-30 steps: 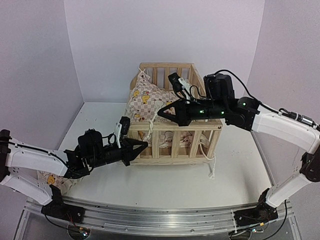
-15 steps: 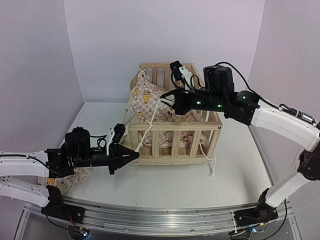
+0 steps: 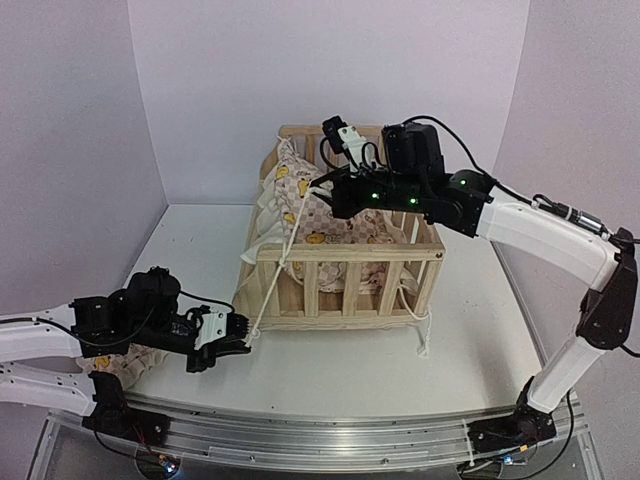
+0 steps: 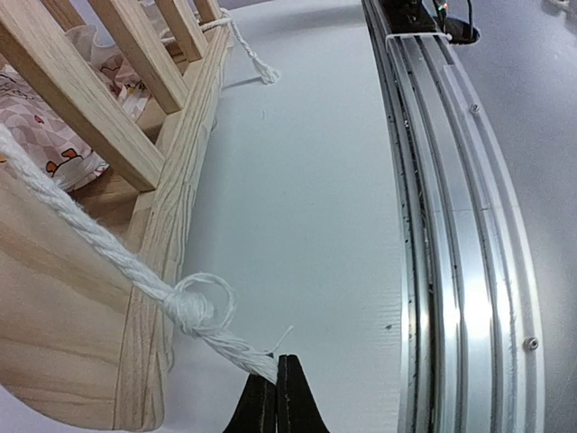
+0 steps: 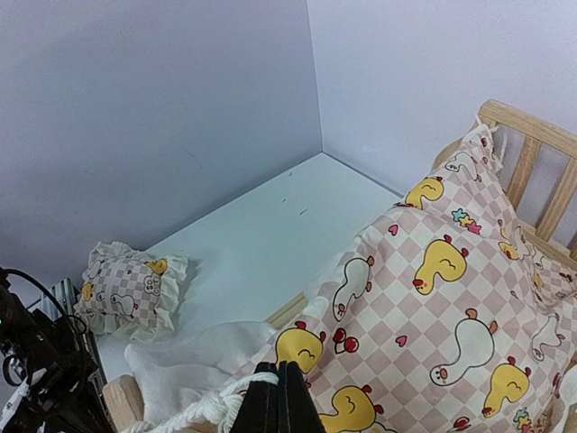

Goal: Set up the pet bed

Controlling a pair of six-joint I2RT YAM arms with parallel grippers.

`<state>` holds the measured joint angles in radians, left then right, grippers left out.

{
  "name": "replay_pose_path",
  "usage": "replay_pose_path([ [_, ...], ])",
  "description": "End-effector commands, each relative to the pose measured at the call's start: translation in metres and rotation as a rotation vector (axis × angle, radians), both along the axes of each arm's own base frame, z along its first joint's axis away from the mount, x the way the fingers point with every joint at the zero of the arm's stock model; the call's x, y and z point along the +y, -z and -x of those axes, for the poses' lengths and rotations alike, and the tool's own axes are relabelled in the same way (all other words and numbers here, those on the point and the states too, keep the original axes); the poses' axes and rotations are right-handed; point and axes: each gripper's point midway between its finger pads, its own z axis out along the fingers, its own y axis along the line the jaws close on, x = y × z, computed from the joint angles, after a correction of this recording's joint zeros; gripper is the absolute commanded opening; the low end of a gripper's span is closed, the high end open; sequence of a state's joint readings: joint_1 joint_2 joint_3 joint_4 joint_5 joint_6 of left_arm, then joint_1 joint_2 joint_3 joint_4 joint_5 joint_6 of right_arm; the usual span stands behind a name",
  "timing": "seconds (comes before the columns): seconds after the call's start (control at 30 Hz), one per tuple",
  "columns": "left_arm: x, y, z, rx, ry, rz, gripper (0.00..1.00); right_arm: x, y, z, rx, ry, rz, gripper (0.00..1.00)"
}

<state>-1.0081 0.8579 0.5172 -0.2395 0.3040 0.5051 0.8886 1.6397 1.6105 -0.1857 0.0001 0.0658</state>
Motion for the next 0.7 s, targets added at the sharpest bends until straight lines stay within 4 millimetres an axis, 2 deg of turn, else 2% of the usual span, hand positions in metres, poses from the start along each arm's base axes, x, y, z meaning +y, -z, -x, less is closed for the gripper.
replay_pose_path([
  [0.0,0.035,0.042,0.014,-0.034,0.080,-0.204,0.00,0.000,-0.037,-0.013,-0.063,0.030,-0.084,0.00],
  [0.13,0.041,0.051,0.015,-0.024,0.075,-0.229,0.00,0.005,-0.028,-0.010,-0.023,0.003,-0.088,0.00],
  [0.27,0.040,0.049,0.014,-0.026,0.075,-0.225,0.00,0.011,-0.023,0.003,0.026,-0.067,-0.109,0.00],
  [0.5,0.026,0.014,0.024,-0.025,0.137,-0.108,0.00,0.039,-0.009,0.064,0.082,-0.265,-0.098,0.00],
  [0.57,0.026,0.009,0.015,-0.015,0.067,-0.094,0.00,0.047,-0.006,0.072,0.077,-0.273,-0.089,0.00],
  [0.67,0.031,-0.001,0.009,0.002,0.022,-0.059,0.00,0.066,-0.012,0.069,0.061,-0.271,-0.099,0.00],
])
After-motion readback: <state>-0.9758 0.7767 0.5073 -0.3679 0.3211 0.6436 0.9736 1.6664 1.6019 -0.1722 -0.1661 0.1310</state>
